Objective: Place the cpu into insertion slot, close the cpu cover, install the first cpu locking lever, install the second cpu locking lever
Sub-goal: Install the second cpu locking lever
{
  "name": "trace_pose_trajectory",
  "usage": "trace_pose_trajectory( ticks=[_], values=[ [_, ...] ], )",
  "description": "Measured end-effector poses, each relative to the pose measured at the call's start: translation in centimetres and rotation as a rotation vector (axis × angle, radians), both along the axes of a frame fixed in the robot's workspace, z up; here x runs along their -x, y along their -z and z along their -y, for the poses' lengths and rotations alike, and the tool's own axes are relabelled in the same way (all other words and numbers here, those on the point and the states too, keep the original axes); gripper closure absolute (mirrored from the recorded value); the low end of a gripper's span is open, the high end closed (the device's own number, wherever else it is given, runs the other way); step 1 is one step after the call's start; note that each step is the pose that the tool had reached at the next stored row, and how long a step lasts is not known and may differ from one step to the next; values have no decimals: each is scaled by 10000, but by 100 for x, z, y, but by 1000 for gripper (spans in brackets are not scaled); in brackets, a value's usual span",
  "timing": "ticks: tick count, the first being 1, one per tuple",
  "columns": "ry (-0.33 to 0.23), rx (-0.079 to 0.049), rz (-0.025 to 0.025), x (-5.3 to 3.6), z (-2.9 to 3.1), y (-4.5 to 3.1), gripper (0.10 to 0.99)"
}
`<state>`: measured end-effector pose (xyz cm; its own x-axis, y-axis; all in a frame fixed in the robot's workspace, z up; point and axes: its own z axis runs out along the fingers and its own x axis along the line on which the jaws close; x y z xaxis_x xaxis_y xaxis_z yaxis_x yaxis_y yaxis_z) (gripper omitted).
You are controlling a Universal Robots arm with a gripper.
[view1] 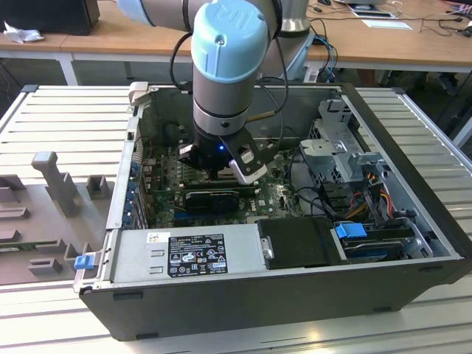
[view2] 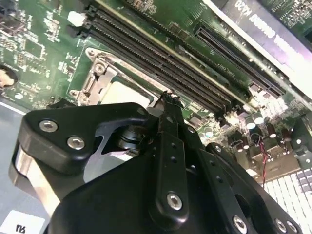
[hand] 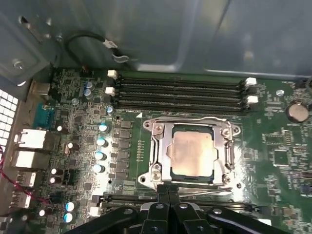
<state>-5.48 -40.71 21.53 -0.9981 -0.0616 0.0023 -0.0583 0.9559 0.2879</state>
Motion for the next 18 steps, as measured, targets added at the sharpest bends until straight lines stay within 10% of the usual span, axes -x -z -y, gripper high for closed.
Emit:
trace_pose_trajectory(
  ticks=[6, 18],
  values=[
    [20, -62, -1, 129, 2, 93, 980],
    [30, -730, -2, 177, 23, 207, 980]
  ],
)
